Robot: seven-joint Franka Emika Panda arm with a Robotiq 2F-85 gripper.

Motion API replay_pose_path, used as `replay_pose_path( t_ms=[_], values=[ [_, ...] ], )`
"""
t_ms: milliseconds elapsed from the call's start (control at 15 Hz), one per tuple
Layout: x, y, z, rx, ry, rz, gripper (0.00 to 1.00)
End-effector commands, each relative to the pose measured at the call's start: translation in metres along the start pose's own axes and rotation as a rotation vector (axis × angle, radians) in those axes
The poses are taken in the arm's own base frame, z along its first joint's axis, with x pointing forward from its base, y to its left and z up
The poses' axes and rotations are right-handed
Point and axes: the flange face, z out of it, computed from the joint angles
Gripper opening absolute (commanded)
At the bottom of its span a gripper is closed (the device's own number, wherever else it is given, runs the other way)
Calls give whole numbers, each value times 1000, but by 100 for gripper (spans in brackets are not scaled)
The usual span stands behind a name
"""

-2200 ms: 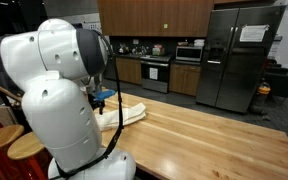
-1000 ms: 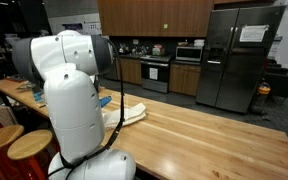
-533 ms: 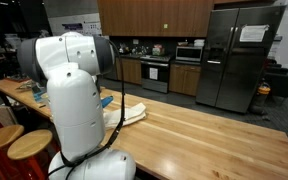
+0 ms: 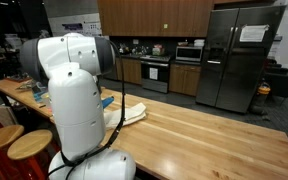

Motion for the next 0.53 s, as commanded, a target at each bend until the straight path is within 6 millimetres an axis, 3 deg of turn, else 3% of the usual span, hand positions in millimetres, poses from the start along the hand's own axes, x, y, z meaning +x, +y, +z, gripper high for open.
replay_pose_path(
  t_ms=[0, 133, 467],
  values=[
    [0, 3, -1, -14, -17, 24, 17],
    [0, 4, -1, -10, -22, 33, 1],
    [2, 4, -4, 2, -20, 45, 1]
  ],
)
